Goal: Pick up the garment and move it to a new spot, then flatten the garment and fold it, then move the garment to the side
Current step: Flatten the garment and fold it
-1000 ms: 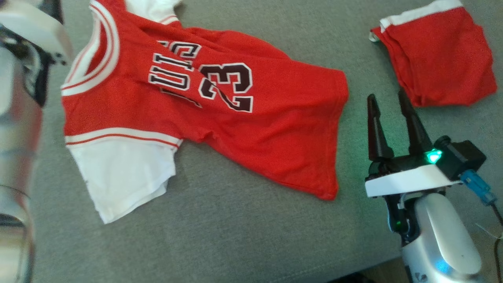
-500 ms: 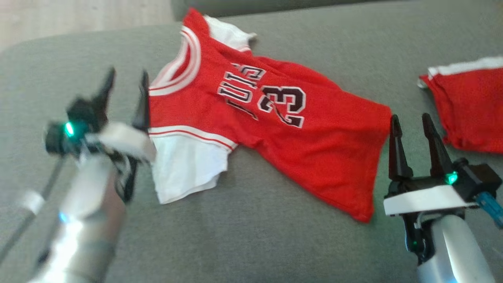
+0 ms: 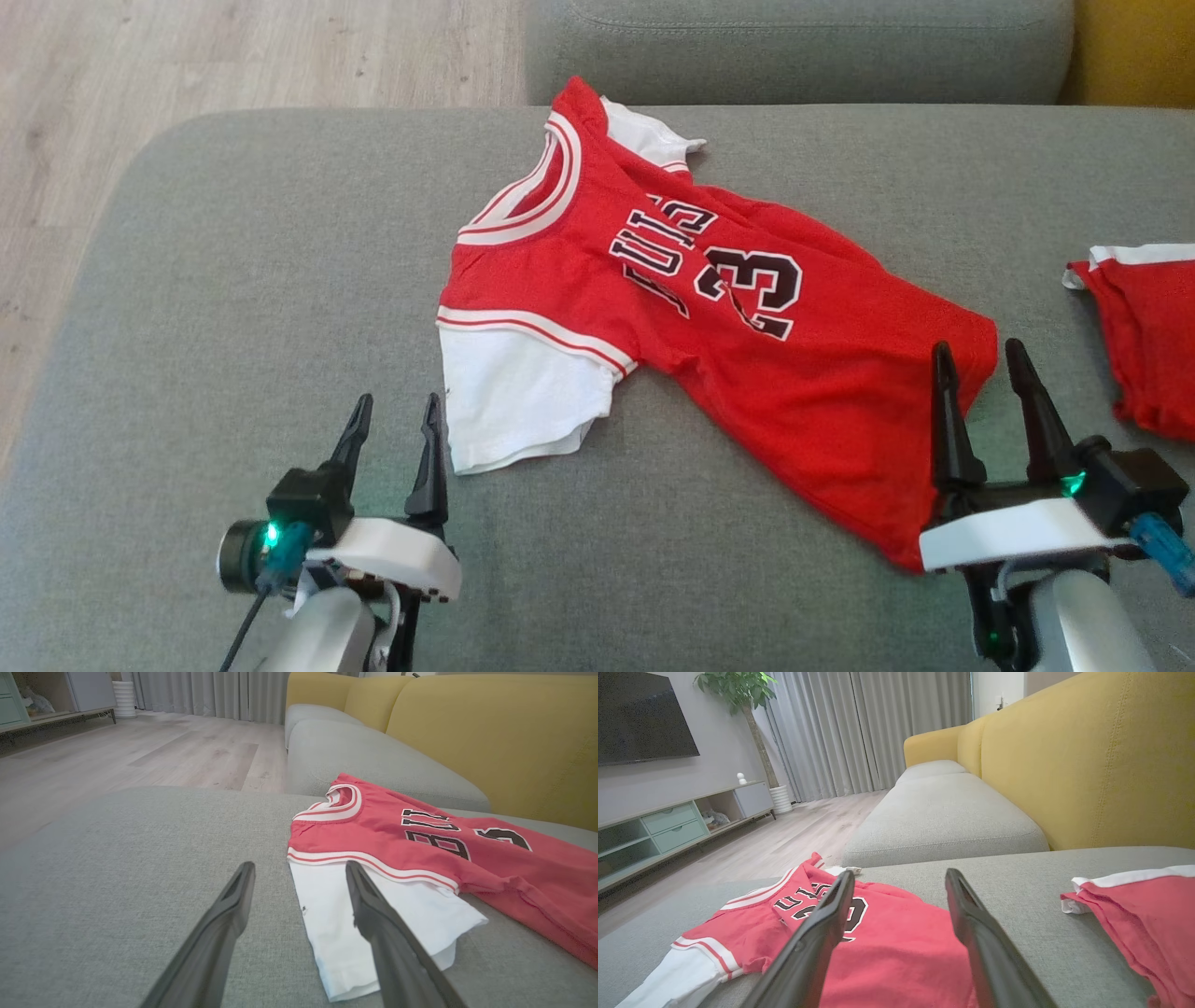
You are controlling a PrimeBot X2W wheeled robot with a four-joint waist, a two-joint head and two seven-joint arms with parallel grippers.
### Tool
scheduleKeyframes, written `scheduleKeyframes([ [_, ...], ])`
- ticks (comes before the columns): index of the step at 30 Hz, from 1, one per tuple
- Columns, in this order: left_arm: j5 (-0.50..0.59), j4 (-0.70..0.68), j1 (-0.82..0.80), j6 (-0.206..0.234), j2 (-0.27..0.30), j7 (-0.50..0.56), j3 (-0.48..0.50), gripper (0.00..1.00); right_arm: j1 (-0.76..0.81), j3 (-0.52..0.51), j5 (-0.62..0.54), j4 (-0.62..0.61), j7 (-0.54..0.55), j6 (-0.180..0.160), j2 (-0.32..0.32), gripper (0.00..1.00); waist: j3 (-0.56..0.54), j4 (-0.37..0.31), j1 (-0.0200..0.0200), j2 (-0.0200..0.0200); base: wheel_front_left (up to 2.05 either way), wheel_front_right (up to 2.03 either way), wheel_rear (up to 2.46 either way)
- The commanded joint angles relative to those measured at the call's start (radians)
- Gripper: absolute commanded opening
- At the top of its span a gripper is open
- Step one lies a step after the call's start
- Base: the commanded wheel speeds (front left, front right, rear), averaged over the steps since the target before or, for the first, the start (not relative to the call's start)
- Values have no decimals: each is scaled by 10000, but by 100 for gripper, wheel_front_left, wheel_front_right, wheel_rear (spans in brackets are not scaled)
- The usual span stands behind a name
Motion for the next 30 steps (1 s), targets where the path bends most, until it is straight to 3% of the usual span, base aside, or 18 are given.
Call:
scheduleKeyframes([
  [1,-32,-384,-385,40,107,-109,313,100,-241,260,-48,-308,-109,67,-28,100,7,1,1,0,0,0,0],
  [6,-55,-600,-367,-104,206,279,116,100,-353,353,-40,-252,-109,67,-28,100,86,-99,1,0,0,0,0],
  [10,-219,-463,-277,-236,215,1181,-117,100,-367,352,10,-188,-109,67,-28,100,207,-256,1,0,0,0,0],
  [24,-333,256,-432,461,420,2662,-109,100,-580,383,123,-111,-109,67,-28,100,696,-777,1,0,0,0,0],
  [29,-411,402,-426,376,442,3014,-237,100,-578,367,125,-76,-109,67,-28,100,748,-853,1,0,0,0,0],
  [30,-425,421,-416,340,451,3080,-270,93,-576,366,124,-56,-109,67,-28,100,743,-864,1,0,0,0,0],
])
